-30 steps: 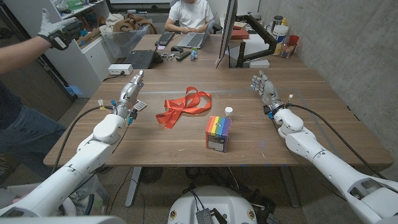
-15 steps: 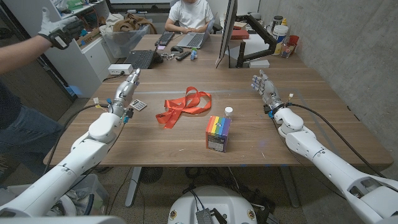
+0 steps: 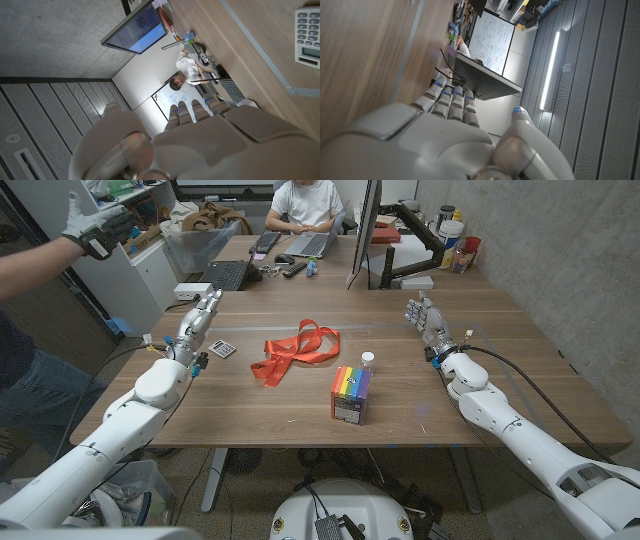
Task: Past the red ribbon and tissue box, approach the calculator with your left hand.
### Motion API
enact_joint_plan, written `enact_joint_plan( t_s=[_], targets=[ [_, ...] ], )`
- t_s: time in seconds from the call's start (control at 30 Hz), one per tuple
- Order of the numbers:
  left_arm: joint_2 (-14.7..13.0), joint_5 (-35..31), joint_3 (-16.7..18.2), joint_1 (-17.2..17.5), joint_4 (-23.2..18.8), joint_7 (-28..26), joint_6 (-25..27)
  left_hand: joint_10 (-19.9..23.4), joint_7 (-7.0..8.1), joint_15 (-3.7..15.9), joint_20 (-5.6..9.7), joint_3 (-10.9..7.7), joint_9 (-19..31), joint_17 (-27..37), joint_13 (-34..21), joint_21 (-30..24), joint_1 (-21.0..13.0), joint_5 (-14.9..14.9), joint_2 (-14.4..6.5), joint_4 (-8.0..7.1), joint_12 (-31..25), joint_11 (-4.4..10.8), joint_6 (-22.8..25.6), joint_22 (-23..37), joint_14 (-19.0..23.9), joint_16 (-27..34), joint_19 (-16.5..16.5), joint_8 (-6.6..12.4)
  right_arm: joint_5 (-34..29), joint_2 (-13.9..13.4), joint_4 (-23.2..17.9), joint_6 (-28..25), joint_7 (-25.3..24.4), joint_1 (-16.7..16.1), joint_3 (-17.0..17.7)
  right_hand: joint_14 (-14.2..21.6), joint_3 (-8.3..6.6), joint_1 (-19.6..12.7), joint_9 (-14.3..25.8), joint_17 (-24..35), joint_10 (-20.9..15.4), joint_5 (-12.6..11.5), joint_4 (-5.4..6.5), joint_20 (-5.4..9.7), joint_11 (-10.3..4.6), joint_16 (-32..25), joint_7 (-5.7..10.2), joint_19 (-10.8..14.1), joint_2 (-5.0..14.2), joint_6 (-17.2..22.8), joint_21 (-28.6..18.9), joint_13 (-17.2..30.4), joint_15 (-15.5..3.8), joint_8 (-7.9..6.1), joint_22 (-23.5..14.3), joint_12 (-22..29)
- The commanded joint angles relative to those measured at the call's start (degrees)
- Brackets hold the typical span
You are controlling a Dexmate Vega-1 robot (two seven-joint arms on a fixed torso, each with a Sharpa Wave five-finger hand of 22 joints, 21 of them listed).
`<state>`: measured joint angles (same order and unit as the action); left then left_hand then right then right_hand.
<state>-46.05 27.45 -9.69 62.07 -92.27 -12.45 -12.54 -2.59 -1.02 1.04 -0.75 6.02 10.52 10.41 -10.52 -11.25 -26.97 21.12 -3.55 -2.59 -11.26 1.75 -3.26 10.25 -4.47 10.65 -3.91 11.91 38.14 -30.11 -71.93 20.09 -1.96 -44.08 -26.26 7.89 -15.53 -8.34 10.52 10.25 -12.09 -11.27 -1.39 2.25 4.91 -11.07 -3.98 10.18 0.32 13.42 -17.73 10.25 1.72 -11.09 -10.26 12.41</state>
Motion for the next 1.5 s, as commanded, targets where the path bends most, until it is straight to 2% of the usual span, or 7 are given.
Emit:
enact_joint_plan(
  t_s=[0.03, 0.4, 1.0, 1.1, 1.23, 1.33, 1.5],
  targets=[
    [-2.42, -2.28, 1.21, 1.33, -2.27, -2.15, 3.30, 0.05, 0.12, -0.11, -0.12, 0.06, 0.29, 0.17, -0.28, -0.40, -1.02, 0.16, -0.15, 0.35, -0.35, -0.53, 0.01, 0.29, 0.08, 0.39, -0.21, 0.17, 0.44, 0.06, 0.39, 0.68, 0.51, -0.11, 0.55, 0.54, -0.05, -0.15, 0.24, 0.27, -0.57, -0.16, -0.19, 0.91, -0.09, 0.08, 0.23, 0.73, 0.48, 0.41, 0.07, 0.19, 0.02, -0.31, -0.15, -0.12],
    [-4.57, -4.49, 2.60, 2.78, -4.49, -4.19, 6.12, 0.19, 0.43, -0.48, -0.24, -0.07, 0.30, 0.19, -0.31, -0.24, -1.78, 0.12, -0.39, 0.69, -0.38, -0.89, 0.36, 0.32, 0.18, 0.39, -0.76, 0.27, 0.20, 0.18, 0.66, 0.72, 0.65, 0.17, 0.47, 0.58, -0.03, -0.19, 0.25, 0.27, -0.62, -0.17, -0.24, 1.03, 0.03, 0.11, 0.27, 0.92, 0.57, 0.41, 0.21, 0.19, -0.02, -0.28, -0.15, -0.15],
    [-6.77, -8.30, 2.99, 3.40, -6.51, -6.72, 11.01, 1.14, 1.27, -1.23, -1.06, -0.24, 0.34, 0.36, -0.41, -0.81, -2.82, -0.03, -0.99, 1.05, -0.68, -1.37, 1.59, 0.51, 1.79, 0.92, 0.38, 0.63, -0.07, 0.88, 1.49, 1.26, 0.87, 0.62, 0.28, 1.12, 0.05, -0.16, 0.26, 0.30, -0.70, -0.16, -0.26, 1.21, -0.20, -0.04, 0.41, 1.47, 0.71, 0.54, 0.34, 0.19, -0.13, -0.27, -0.16, -0.19],
    [-7.47, -9.04, 3.03, 3.58, -7.01, -6.97, 12.14, 1.18, 1.45, -1.21, -2.34, -0.28, 0.36, 0.42, -0.44, -0.68, -3.05, -0.08, -1.20, 1.11, -0.66, -1.44, 1.70, 0.57, 1.79, 0.87, -0.07, 0.62, -0.26, 0.69, 1.31, 0.99, 0.65, 0.59, 0.23, 1.22, 0.07, -0.15, 0.26, 0.30, -0.77, -0.15, -0.27, 1.18, -0.10, -0.06, 0.41, 1.55, 0.71, 0.55, 0.37, 0.19, -0.09, -0.27, -0.16, -0.18],
    [-8.13, -9.40, 2.88, 3.51, -7.30, -6.69, 13.58, 1.27, 1.68, -1.24, -2.72, -0.29, 0.37, 0.44, -0.46, -0.72, -3.14, -0.11, -1.28, 1.13, -0.69, -1.35, 1.84, 0.60, 1.81, 0.86, -0.04, 0.65, -0.52, 0.51, 1.12, 1.00, 0.47, 0.54, 0.16, 1.35, 0.08, -0.15, 0.26, 0.30, -0.85, -0.15, -0.28, 1.14, -0.20, -0.10, 0.43, 1.73, 0.73, 0.58, 0.36, 0.19, -0.08, -0.27, -0.16, -0.16],
    [-8.59, -10.29, 2.53, 3.32, -7.53, -7.04, 14.73, 1.26, 1.99, -1.49, -4.05, -0.30, 0.39, 0.50, -0.49, -0.83, -3.34, -0.17, -1.46, 1.16, -0.66, -1.30, 1.99, 0.66, 2.00, 0.90, 0.10, 0.66, -0.49, 0.48, 1.13, 0.98, 0.54, 0.56, 0.14, 1.44, 0.09, -0.16, 0.27, 0.31, -0.86, -0.15, -0.29, 1.10, -0.21, -0.12, 0.48, 1.84, 0.75, 0.61, 0.37, 0.19, 0.03, -0.27, -0.16, -0.16],
    [-8.86, -10.81, 2.30, 2.99, -7.65, -7.25, 15.69, 1.30, 2.38, -1.89, -4.60, -0.30, 0.41, 0.56, -0.54, -0.86, -3.49, -0.24, -1.63, 1.18, -0.67, -1.10, 2.31, 0.73, 2.35, 1.00, 0.06, 0.74, -0.76, 0.37, 1.11, 0.91, 0.29, 0.59, 0.04, 1.69, 0.12, -0.16, 0.27, 0.31, -0.98, -0.14, -0.31, 1.03, -0.15, -0.17, 0.54, 2.01, 0.78, 0.66, 0.42, 0.19, -0.03, -0.28, -0.17, -0.14]
  ],
)
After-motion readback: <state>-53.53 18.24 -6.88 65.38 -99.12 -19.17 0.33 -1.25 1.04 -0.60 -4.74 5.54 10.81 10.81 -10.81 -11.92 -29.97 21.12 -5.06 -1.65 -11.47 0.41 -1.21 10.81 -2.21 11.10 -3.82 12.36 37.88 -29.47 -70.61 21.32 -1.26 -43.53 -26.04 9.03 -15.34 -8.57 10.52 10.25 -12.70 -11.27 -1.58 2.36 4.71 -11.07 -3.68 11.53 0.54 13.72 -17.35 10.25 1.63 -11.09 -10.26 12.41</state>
